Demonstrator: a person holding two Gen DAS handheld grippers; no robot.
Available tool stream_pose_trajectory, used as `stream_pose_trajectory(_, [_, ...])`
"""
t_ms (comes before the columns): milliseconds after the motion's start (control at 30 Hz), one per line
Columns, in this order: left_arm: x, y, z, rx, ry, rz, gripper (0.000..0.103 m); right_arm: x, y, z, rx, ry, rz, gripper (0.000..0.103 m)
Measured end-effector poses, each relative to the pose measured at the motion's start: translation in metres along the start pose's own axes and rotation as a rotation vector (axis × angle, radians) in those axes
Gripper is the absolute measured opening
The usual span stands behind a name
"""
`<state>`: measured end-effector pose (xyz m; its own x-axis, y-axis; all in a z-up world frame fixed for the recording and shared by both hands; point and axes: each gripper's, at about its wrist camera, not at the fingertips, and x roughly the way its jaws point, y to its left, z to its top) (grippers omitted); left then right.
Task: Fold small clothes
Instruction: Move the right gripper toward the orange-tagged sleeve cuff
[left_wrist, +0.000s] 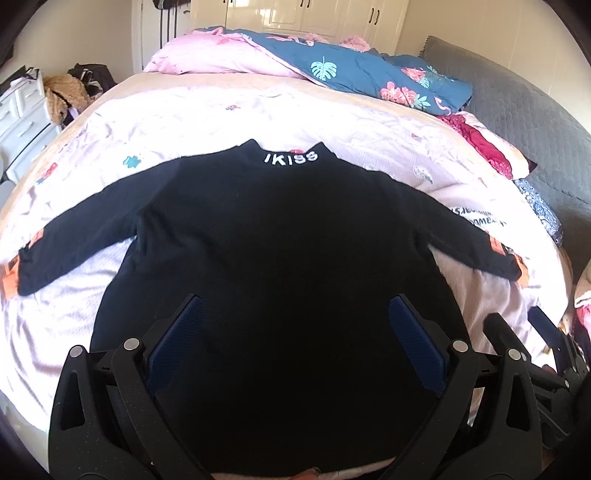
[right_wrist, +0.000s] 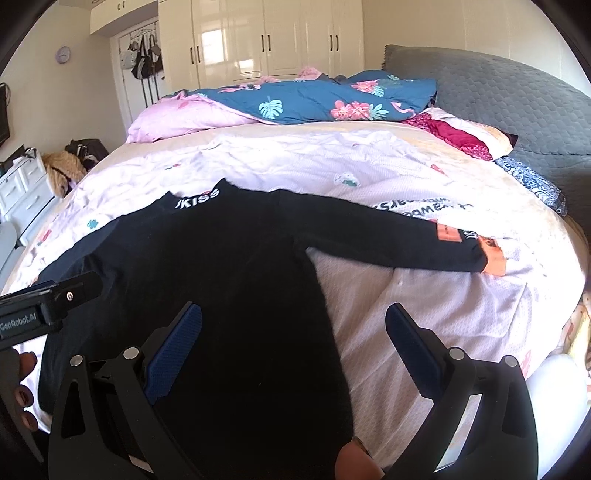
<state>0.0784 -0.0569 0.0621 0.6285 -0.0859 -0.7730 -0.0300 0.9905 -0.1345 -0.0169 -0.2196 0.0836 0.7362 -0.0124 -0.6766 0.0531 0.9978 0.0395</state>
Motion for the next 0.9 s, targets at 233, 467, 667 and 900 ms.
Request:
stream_pose_trajectory(233, [0.014, -0.009, 0.03, 0.0, -0.016, 0.005, 0.094, 0.01, -0.01, 0.024, 0.05, -0.001, -0.037, 0.099])
stream_pose_trajectory(467, [0.038, -0.014, 0.052, 0.012, 0.001, 0.01, 0.094, 0.026, -0.02, 0.055, 0.119, -0.022, -0.059, 0.099])
stream_pose_trajectory(667, [0.061, -0.02, 0.067, 0.024, 0.017, -0.001, 0.094, 0.049, -0.024, 0.074, 0.2, -0.019, -0.082, 0.099])
stream_pose_trajectory(900, [0.09, -0.022, 0.079, 0.034, 0.031, 0.001, 0.094, 0.081, -0.032, 0.093, 0.287, -0.015, -0.114, 0.099])
